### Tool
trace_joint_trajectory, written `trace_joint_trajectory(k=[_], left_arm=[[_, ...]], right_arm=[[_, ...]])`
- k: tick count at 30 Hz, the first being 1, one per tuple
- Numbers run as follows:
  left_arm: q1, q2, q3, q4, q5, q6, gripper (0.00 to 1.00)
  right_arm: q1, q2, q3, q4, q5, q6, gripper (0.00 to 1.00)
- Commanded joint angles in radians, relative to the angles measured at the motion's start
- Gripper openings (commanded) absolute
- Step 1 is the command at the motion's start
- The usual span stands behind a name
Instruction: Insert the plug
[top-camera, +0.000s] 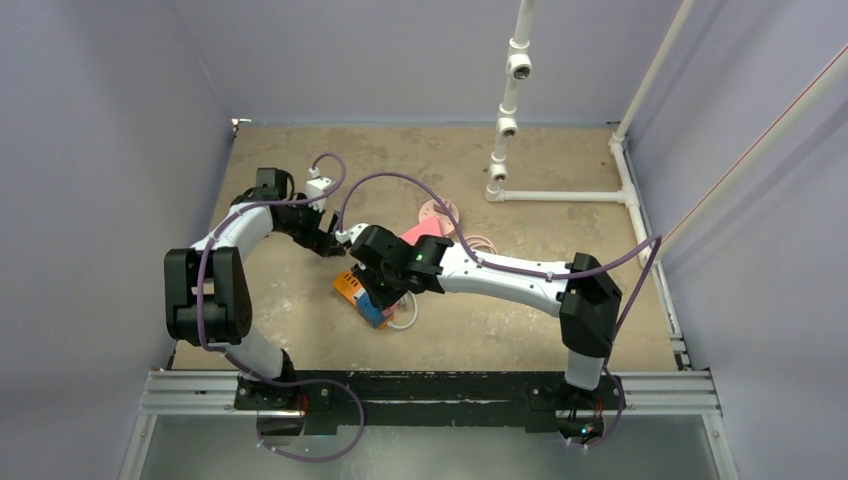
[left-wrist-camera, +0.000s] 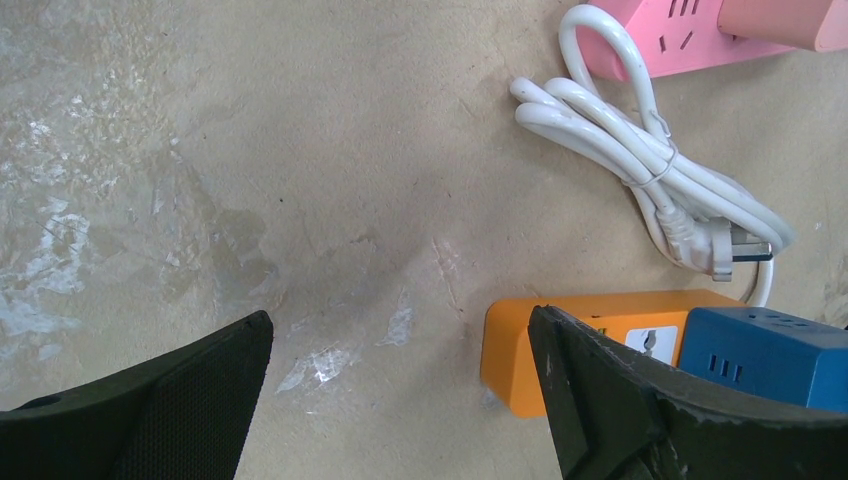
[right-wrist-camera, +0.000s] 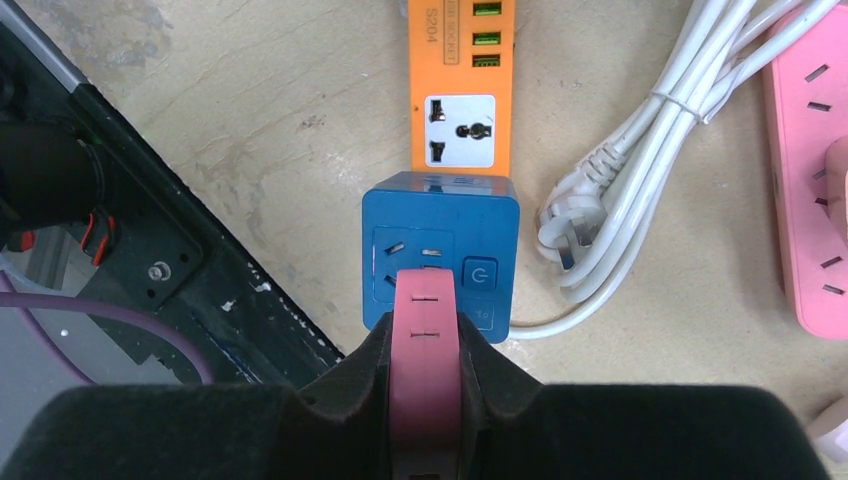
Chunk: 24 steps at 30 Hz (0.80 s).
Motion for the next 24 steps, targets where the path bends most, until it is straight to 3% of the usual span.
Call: trace_joint_trajectory(k=[1,24], left_arm=[[0.002,-0.028,-0.004,-0.005,0.027,0.027,0.99],[0.002,-0.033,-0.018,-0.025,0.036,0.067,0.99]], right_arm=[[0.000,0.016,0.012,0.000,0.018,0.006,0.00],[0.001,0.042,0.026,-0.001,0.013,0.000,0.00]])
